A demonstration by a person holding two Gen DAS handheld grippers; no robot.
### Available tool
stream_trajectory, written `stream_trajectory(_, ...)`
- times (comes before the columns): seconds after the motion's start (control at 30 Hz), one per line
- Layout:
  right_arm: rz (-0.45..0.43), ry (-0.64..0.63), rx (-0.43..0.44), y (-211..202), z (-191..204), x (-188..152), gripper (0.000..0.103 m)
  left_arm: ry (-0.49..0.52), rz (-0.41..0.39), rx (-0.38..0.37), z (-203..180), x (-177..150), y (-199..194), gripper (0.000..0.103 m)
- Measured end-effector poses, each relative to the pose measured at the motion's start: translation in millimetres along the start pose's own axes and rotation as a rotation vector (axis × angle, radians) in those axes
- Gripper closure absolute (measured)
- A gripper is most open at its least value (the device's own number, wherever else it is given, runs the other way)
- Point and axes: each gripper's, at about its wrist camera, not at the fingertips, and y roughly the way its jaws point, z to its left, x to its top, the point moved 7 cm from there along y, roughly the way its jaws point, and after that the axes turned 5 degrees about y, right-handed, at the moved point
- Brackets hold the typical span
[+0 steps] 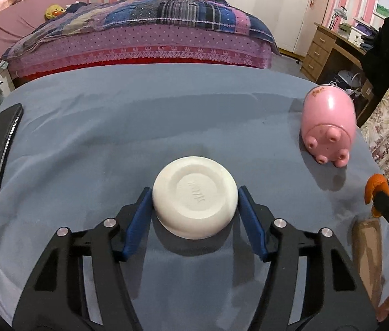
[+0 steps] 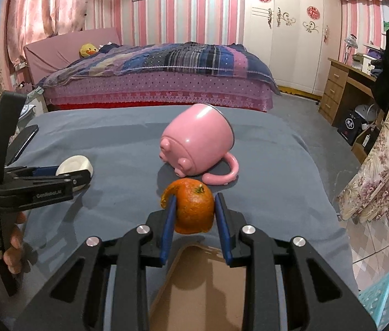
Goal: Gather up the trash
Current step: 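Carry the white soap and tangerine over the blue basket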
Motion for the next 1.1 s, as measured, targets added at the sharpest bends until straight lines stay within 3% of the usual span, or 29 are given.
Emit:
stream_trajectory(0.27,-0.033,0.023,-0.025,-31.7,-22.4,-5.2,0.074,0.041,-0.090,0.008,-22.7,1.3,-58.4,0.042)
stream_trajectory(0.63,-0.107,0.108,-0.171,-112.4,-122.5,-17.8,0.074,0.144,-0.217,-0.043,-117.5,-3.3,-119.1,0.042)
stream_trajectory(1.1,-0.117,0.184,-0.326,-190.0,-233.9,-63.9,0.074,0.205,-0.237,-0.154,-221.8,-24.1,-137.7,0.042)
